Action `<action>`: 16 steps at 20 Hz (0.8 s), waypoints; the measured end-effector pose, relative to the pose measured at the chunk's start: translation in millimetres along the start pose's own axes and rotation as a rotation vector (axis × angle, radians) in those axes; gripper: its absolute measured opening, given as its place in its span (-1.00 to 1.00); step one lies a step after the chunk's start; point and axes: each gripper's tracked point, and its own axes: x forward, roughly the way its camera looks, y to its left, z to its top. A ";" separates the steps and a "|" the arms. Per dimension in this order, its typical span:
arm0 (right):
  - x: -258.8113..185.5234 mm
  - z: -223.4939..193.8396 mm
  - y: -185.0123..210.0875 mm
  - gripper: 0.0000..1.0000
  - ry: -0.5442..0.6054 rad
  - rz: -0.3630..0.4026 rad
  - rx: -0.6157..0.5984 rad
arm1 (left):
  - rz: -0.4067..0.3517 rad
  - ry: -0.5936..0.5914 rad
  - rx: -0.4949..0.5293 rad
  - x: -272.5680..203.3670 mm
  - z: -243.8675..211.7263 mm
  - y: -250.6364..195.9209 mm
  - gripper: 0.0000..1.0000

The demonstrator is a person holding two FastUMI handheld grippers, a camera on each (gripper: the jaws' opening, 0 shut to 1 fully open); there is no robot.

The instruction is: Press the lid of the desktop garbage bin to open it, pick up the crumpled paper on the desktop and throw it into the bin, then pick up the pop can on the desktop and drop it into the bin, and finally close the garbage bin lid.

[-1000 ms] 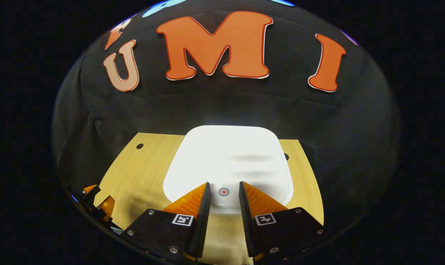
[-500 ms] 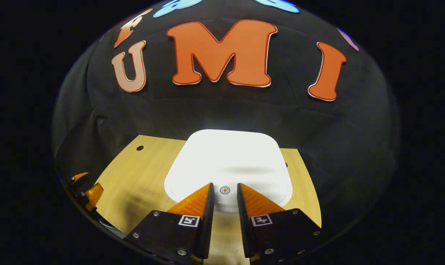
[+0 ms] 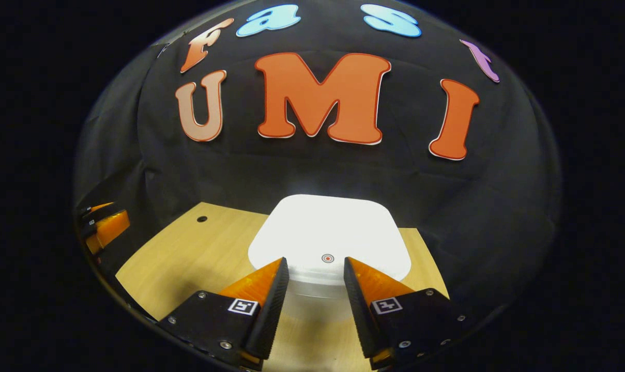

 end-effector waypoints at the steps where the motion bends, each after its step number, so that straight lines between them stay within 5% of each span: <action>1: -3.1 5.4 1.3 0.36 -0.040 0.003 0.000 | -0.006 -0.026 0.009 -0.5 7.4 -2.5 0.95; 4: -13.0 14.4 -1.5 0.70 -0.122 -0.006 -0.013 | -0.010 -0.082 0.052 -9.2 19.0 -6.8 0.95; 5: -15.9 15.1 -1.4 0.78 -0.140 -0.006 -0.016 | -0.016 -0.094 0.056 -11.9 22.1 -10.9 0.75; 6: -20.5 17.5 -1.3 0.81 -0.161 0.002 -0.016 | -0.020 -0.103 0.056 -13.2 24.3 -13.6 0.95; 7: -25.5 19.7 1.4 0.85 -0.185 0.013 -0.018 | -0.018 -0.115 0.060 -16.9 25.9 -14.6 0.95; 13: -50.4 16.8 0.3 0.86 -0.272 0.000 -0.088 | 0.005 -0.191 0.098 -34.8 42.1 -21.7 0.95; 14: -51.2 12.6 2.7 0.86 -0.273 0.007 -0.092 | 0.004 -0.198 0.089 -38.9 43.0 -24.4 0.75; 15: -53.9 9.7 5.5 0.87 -0.273 0.011 -0.096 | 0.003 -0.207 0.077 -41.6 44.0 -25.7 1.00; 16: -55.8 7.4 7.1 0.87 -0.275 0.014 -0.102 | 0.005 -0.208 0.063 -47.1 41.6 -26.6 1.00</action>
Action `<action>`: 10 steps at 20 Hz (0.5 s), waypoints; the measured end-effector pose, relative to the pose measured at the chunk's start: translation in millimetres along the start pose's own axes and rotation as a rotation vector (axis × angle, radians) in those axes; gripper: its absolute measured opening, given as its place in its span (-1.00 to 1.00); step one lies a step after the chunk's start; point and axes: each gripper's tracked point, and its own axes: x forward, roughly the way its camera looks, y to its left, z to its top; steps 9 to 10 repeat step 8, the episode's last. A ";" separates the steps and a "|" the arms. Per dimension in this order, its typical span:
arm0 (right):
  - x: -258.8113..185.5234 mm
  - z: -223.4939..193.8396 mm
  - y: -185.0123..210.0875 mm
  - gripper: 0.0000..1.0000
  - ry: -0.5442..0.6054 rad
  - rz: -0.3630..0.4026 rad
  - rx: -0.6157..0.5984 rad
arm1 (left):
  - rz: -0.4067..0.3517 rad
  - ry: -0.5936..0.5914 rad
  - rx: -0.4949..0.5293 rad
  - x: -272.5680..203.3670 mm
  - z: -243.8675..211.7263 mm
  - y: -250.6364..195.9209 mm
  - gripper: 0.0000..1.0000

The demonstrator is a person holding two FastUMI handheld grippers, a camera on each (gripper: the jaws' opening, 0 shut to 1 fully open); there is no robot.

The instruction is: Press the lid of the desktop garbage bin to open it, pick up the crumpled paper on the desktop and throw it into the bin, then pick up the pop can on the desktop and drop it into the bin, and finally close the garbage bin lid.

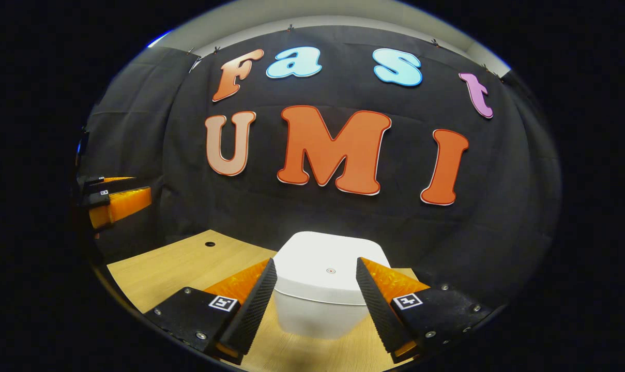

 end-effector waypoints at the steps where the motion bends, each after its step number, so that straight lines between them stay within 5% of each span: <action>1: -2.5 -1.1 2.9 0.87 -0.004 0.005 -0.004 | 0.002 0.007 -0.010 -2.5 -2.6 -1.5 1.00; 3: -6.2 -4.0 6.8 0.89 -0.009 0.010 -0.008 | 0.007 0.016 -0.015 -6.2 -4.4 -0.7 1.00; 4: -7.2 -4.8 8.3 0.90 -0.007 0.008 -0.004 | 0.013 0.015 -0.008 -7.9 -3.4 1.4 0.75; 5: -7.6 -4.9 10.6 0.90 -0.006 0.010 0.004 | 0.013 0.011 -0.001 -8.5 -2.1 3.0 0.95; 10: -8.6 -2.8 16.5 0.92 -0.004 0.008 0.034 | 0.018 -0.002 0.014 -9.6 1.6 8.4 1.00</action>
